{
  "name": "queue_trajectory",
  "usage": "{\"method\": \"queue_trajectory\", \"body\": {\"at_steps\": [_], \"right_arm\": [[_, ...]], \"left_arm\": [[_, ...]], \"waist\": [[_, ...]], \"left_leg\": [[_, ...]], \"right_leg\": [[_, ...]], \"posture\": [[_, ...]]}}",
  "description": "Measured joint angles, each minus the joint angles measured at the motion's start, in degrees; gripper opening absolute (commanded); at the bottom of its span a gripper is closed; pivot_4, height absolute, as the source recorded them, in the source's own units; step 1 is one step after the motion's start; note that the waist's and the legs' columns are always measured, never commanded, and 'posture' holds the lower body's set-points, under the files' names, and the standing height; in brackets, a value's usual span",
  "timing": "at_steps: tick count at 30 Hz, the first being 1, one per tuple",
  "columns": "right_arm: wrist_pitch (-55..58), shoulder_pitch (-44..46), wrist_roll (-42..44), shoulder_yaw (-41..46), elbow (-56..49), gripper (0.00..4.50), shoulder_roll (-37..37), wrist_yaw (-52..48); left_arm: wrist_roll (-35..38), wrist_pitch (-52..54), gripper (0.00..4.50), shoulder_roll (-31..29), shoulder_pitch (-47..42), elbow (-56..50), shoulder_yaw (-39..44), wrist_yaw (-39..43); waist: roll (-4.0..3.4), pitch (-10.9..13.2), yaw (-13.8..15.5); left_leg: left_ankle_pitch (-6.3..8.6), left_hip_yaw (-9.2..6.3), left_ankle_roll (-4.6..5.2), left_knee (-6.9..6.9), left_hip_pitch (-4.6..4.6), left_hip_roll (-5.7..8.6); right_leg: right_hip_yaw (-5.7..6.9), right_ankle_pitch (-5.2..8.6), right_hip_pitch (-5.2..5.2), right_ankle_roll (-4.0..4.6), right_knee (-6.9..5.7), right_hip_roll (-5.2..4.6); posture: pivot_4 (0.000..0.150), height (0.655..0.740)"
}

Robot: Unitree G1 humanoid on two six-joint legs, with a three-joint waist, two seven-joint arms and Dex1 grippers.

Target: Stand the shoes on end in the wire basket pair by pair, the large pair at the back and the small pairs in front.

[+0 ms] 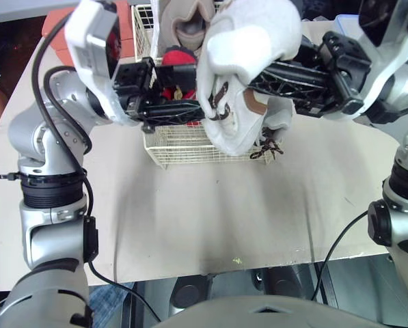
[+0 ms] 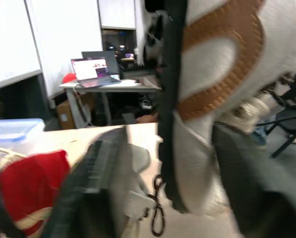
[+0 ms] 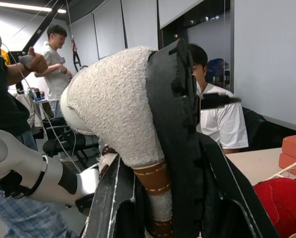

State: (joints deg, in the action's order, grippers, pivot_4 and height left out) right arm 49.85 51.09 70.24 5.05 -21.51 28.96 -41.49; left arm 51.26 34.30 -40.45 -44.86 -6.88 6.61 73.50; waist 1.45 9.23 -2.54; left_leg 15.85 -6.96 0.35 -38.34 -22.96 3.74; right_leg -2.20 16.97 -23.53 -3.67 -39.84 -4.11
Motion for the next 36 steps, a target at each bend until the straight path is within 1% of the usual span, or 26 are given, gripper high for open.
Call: {"method": "queue_trajectory", "body": {"at_steps": [1, 3, 10, 14, 16, 18, 22, 28, 36], "right_arm": [[0.2, 0.0, 0.0, -0.2, 0.0, 0.54, 0.0, 0.0], [0.5, 0.0, 0.0, -0.5, -0.2, 0.54, 0.1, -0.1], [1.9, 0.0, 0.3, -0.9, -1.1, 0.54, 1.4, -0.6], [2.6, 0.0, 0.3, -2.2, -1.1, 0.54, 1.6, -0.7], [2.6, 0.0, 0.3, -2.2, -1.1, 0.54, 1.6, -0.7], [1.5, -1.4, -1.1, -2.3, -1.2, 0.54, 2.3, -3.2], [-1.2, -8.2, -6.1, -3.8, -0.3, 0.54, 2.9, -9.6], [-2.8, -8.5, -8.4, -4.4, -0.9, 0.54, 2.9, -13.0], [-3.1, -8.5, -9.3, -4.4, -1.0, 0.54, 2.4, -13.1]], "left_arm": [[0.1, 0.1, 4.46, 0.0, -0.1, 0.3, 0.1, 0.1], [0.9, 0.8, 4.46, -0.1, -0.7, 0.8, 0.3, 0.8], [6.8, 5.8, 4.46, -0.8, -3.4, 1.4, 3.6, 4.4], [7.3, 6.9, 4.46, -1.0, -3.7, 1.5, 3.9, 6.3], [7.3, 7.2, 4.46, -0.8, -3.8, 1.5, 3.7, 6.8], [7.1, 7.3, 4.46, 0.3, -4.7, 2.0, 2.7, 6.7], [5.6, 7.3, 4.46, 0.9, -4.9, 2.5, 1.2, 6.8], [4.0, 7.7, 4.46, 2.0, -5.0, 3.4, -0.7, 7.9], [3.0, 8.9, 4.46, 1.1, -5.0, 3.4, -2.6, 10.1]], "waist": [[0.0, 0.0, -0.1], [0.0, 0.0, -0.1], [0.0, 0.0, -0.1], [0.0, 0.0, -0.1], [0.0, 0.0, 0.0], [0.01, 0.0, 0.2], [0.01, 0.0, 0.0], [-0.01, 0.0, -0.5], [-0.01, 0.0, -0.4]], "left_leg": [[0.0, 0.0, 0.0, 0.0, 0.0, 0.0], [0.0, -0.01, 0.0, 0.01, 0.0, 0.0], [0.0, 0.0, 0.0, 0.0, 0.0, 0.0], [0.0, 0.0, 0.0, 0.0, 0.0, 0.0], [0.0, 0.0, 0.0, 0.0, 0.0, 0.0], [0.0, -0.05, 0.0, -0.02, 0.0, 0.0], [0.0, 0.01, 0.01, -0.04, -0.01, 0.03], [0.0, -0.04, 0.0, 0.0, 0.0, -0.01], [0.0, -0.03, 0.0, -0.01, 0.0, 0.01]], "right_leg": [[-0.01, 0.0, 0.0, 0.0, 0.0, 0.0], [0.0, 0.0, -0.01, 0.0, -0.01, 0.01], [0.0, 0.0, -0.01, 0.0, 0.0, 0.01], [0.0, 0.0, -0.01, 0.0, 0.0, 0.01], [0.0, 0.0, 0.0, 0.0, 0.0, 0.0], [0.08, 0.0, 0.04, 0.0, 0.02, 0.01], [0.03, 0.0, 0.04, -0.01, 0.0, 0.05], [0.0, 0.0, -0.01, 0.0, -0.02, 0.04], [0.0, 0.0, 0.0, 0.0, 0.0, 0.02]], "posture": [[0.15, 0.74], [0.15, 0.74], [0.15, 0.74], [0.15, 0.74], [0.15, 0.74], [0.15, 0.74], [0.15, 0.74], [0.15, 0.74], [0.15, 0.74]]}}
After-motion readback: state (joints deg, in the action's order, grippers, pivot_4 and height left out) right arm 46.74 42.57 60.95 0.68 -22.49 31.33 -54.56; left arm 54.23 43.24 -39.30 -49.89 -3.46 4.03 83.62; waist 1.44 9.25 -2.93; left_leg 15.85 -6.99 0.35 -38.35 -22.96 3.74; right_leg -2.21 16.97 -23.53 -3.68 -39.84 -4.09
